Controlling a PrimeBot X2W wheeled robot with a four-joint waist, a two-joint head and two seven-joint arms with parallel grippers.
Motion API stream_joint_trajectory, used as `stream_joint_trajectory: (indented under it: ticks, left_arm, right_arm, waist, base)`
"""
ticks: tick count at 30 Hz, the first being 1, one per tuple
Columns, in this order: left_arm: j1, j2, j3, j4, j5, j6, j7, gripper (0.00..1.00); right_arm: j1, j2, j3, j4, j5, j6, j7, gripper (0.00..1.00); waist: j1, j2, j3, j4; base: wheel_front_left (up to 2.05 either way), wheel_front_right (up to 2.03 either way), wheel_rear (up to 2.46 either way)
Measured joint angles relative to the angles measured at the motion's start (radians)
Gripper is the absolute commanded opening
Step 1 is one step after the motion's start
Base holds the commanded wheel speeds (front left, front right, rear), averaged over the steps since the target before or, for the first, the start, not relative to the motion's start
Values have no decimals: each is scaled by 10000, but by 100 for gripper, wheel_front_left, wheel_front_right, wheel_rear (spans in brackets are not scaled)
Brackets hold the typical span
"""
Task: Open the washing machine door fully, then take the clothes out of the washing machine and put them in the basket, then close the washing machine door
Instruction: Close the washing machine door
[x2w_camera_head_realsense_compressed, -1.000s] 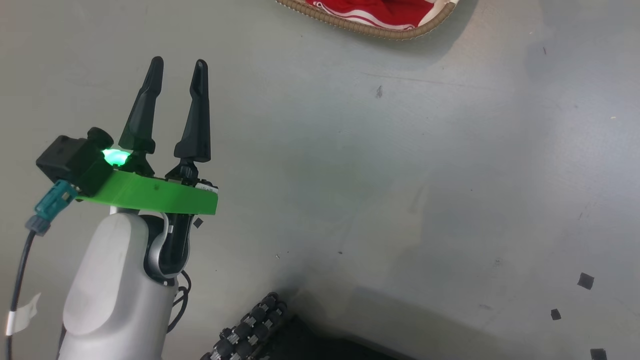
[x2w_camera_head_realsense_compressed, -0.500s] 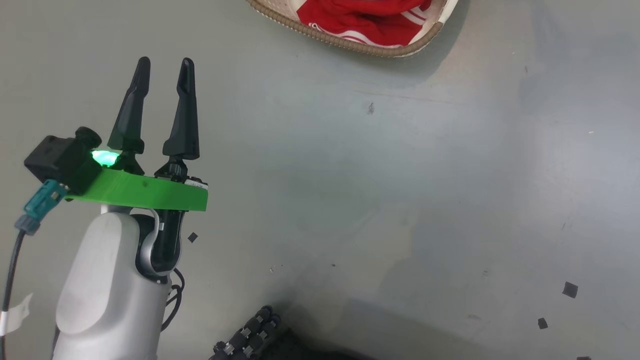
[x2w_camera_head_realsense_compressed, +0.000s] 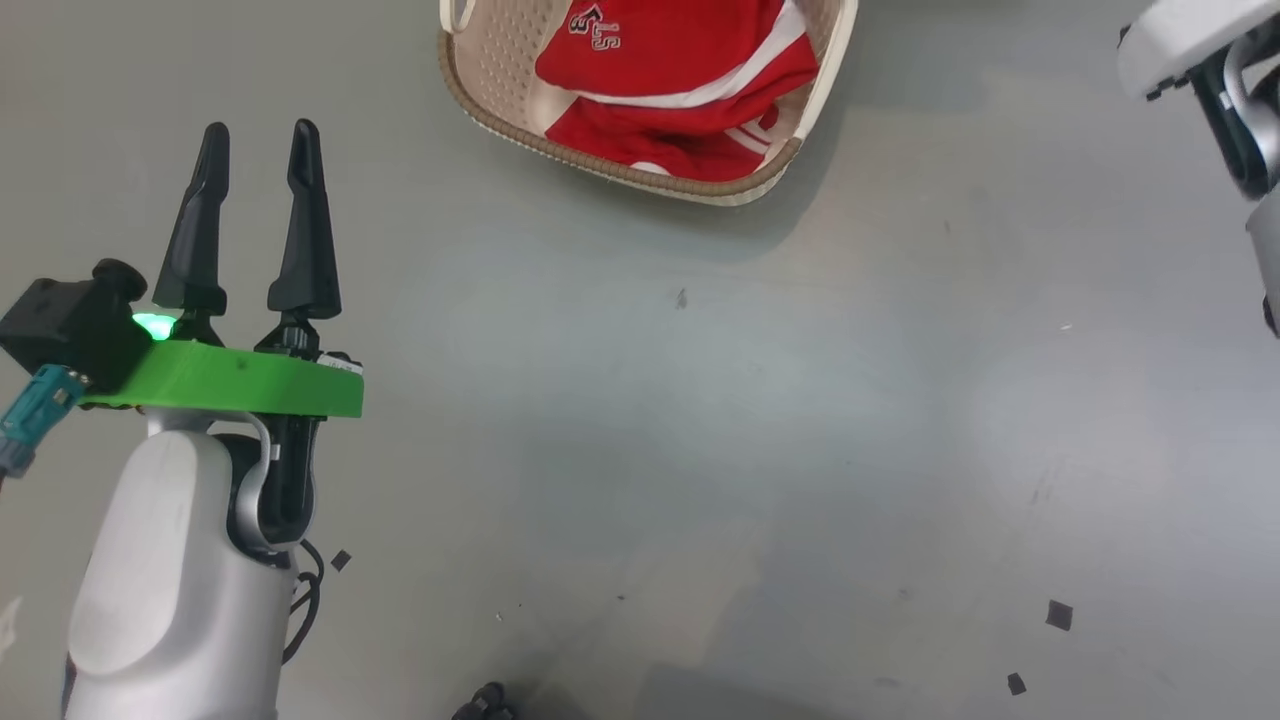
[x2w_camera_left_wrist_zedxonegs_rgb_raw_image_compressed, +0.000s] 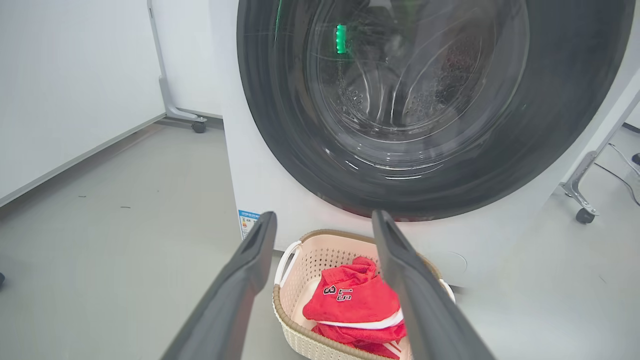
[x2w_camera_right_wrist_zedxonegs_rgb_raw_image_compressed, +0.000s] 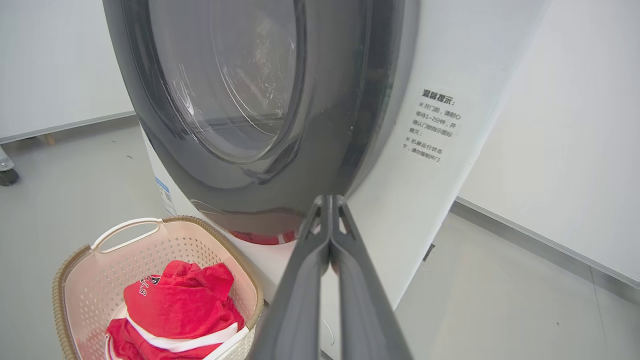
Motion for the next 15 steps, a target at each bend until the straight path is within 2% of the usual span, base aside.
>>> stream_joint_trajectory:
  ticks: [5, 15]
  left_arm:
    - [360, 232, 92, 130, 138, 0, 0, 100]
    - [1218, 543, 209, 407, 418, 0, 0, 100]
  right_arm:
    - [1019, 92, -222, -178, 380, -31, -2, 0]
    - [3133, 510, -978, -1476, 899, -468, -2, 0]
  waist:
    - [0, 0, -633, -378]
    - [-1, 0, -1975, -1196]
  base:
    - [0, 0, 0]
    - [0, 0, 0]
